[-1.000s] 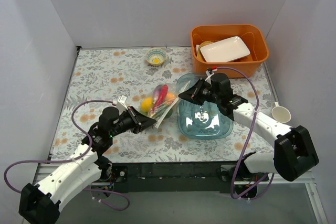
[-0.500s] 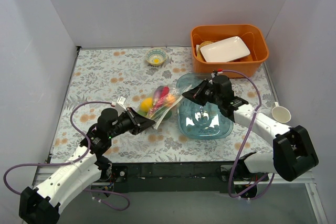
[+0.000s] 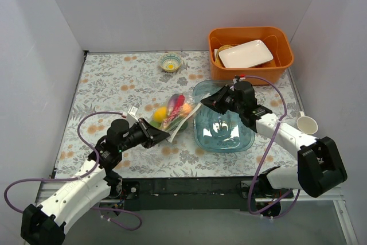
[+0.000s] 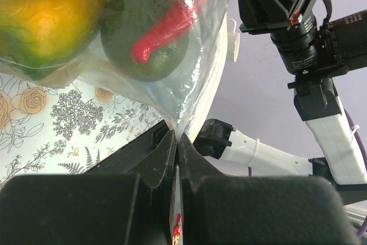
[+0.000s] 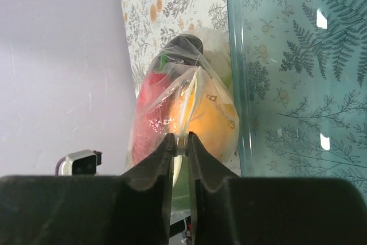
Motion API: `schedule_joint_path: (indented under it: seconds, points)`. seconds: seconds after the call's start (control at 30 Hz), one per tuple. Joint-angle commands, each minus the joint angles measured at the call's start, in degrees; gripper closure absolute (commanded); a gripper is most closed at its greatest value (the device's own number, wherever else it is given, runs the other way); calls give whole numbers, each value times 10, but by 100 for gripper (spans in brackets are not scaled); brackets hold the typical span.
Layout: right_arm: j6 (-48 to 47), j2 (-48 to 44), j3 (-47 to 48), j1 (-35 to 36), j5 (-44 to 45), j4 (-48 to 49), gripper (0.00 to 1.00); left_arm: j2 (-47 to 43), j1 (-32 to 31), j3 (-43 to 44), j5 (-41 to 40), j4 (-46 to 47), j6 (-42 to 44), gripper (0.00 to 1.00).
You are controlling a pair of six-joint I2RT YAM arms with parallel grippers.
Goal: Place the food in the zip-top bag and seal the zipper
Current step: Zip the zipper food storage bag at the center of the board.
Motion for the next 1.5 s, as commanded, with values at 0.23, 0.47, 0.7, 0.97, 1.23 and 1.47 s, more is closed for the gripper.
schedule_joint_path:
  seconds: [0.23, 0.47, 0.7, 0.97, 1.23, 1.47]
  points:
    - [3, -10, -12, -10, -9, 41, 70, 26, 4, -6, 23, 48, -5, 100]
    - [4, -2, -6, -10, -26, 52, 70, 25, 4, -9, 22, 51, -7, 100]
    - [11, 1, -4, -10, -35, 66, 80, 27, 4, -9, 23, 51, -7, 100]
    - [16, 4, -8, -10, -42, 73, 98, 27, 4, -6, 25, 46, -3, 100]
    - [-8, 4, 22, -9, -8, 38, 99, 11, 5, -4, 25, 29, 6, 100]
    - [-17, 2, 34, -14, 14, 17, 99, 4, 7, 1, 27, 16, 10, 100]
